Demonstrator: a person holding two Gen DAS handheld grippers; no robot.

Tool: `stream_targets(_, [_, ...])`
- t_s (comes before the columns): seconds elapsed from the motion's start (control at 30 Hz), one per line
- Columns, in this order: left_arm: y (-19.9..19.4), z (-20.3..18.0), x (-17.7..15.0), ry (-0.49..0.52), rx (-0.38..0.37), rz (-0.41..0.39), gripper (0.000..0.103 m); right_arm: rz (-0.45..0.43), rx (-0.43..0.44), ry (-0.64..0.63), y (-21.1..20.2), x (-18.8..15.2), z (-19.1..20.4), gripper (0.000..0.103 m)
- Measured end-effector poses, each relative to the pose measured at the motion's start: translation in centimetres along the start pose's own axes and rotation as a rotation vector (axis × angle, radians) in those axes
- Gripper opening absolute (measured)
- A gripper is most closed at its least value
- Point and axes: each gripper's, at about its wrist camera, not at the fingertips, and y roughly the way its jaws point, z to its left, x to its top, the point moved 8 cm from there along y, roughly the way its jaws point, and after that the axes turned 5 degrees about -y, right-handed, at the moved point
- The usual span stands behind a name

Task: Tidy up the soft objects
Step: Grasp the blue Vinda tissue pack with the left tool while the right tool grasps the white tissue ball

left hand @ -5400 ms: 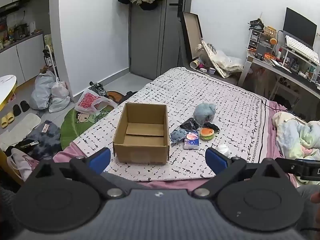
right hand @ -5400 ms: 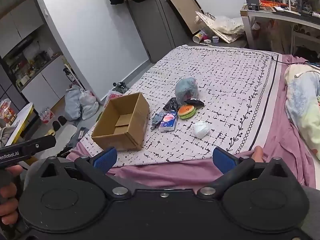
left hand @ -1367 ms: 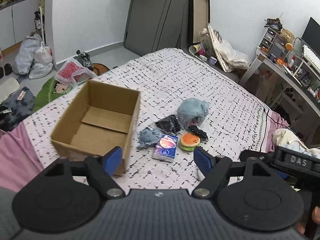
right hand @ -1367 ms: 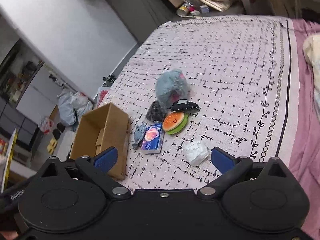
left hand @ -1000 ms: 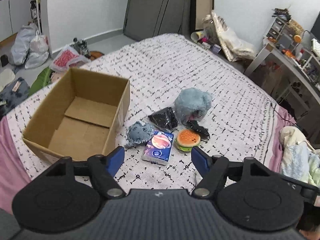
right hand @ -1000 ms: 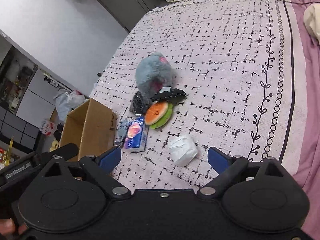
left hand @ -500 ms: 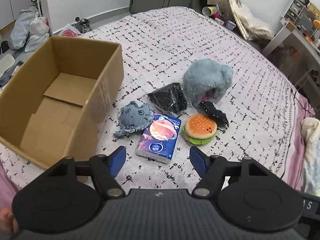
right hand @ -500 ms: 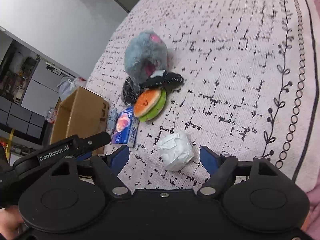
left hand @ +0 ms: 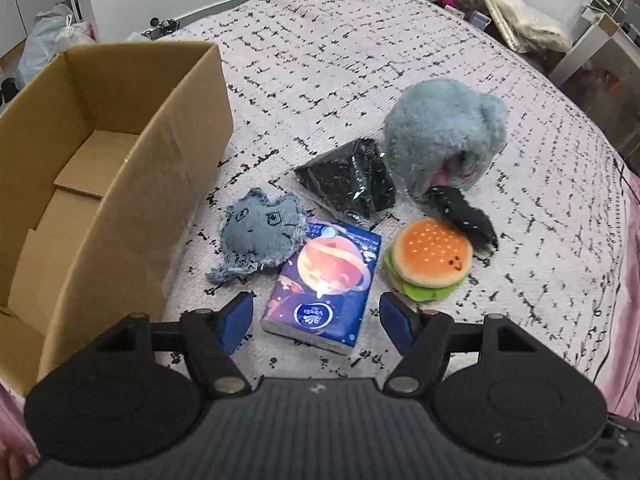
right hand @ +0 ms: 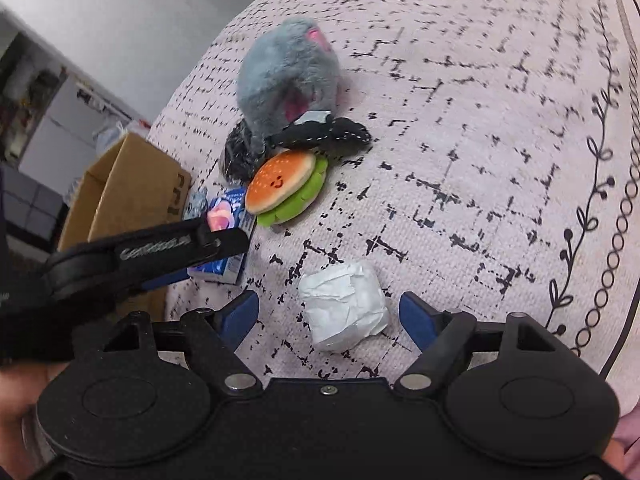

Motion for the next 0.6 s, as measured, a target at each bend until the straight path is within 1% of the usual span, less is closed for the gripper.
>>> stream_targets(0.03, [0.2,0.1,-0.1,-0.006,-0.001,0.004,0.069,-0.001,-0.012,-0.02,0.0,-0.1,0.2,0.074])
stream_targets(0.07, [0.3,0.2,-0.1,-0.01,-0.004,0.005,0.067,-0.001,-0.027,-0.042,0.0,-0.1,0.3,0.07])
stream_targets(0.1, [0.4,0.2,-0.1,-0.012,-0.008,0.006,0.058,-0.003,-0.047,-0.068,0.0,-0.2,0.4,0.068])
stream_targets(0.13, [0.5,0.3,-0.2,-0.015,-0.012,0.011,0.057,-0.004,-0.067,-0.091,0.1,-0.3,0.6,0.063])
stream_targets(0.17, [0.5,0.4,-0.3,-0.026,-0.014,0.012,0.056,-0.008,-0.086,-0.117,0.1,-0.3,0.7,0.055])
stream_targets(0.23, [0.3,0.4,-0.2,-0.031,-0.007,-0.004,0.055,-0.013,-0.133,-0.178,0.1,-0.5,0.9,0.045])
stream_targets(0.33, [-0.6,0.1,-0.2,-0.007,-0.021,-0.032,0.054,-0.025,-0.127,-0.179,-0.2,-0.5,1.0,0.045])
stream_targets(0.47, [-2.1,0.1,-0.3,-0.003,-0.043,-0.042,0.053,-0.057,-0.109,-0.152,-1.0,-0.1,0.9,0.044])
stream_targets(0.6, [-4.3,0.1,0.0,0.013,-0.076,-0.069,0.051,-0.086,-0.092,-0.125,-1.8,0.3,1.1,0.044])
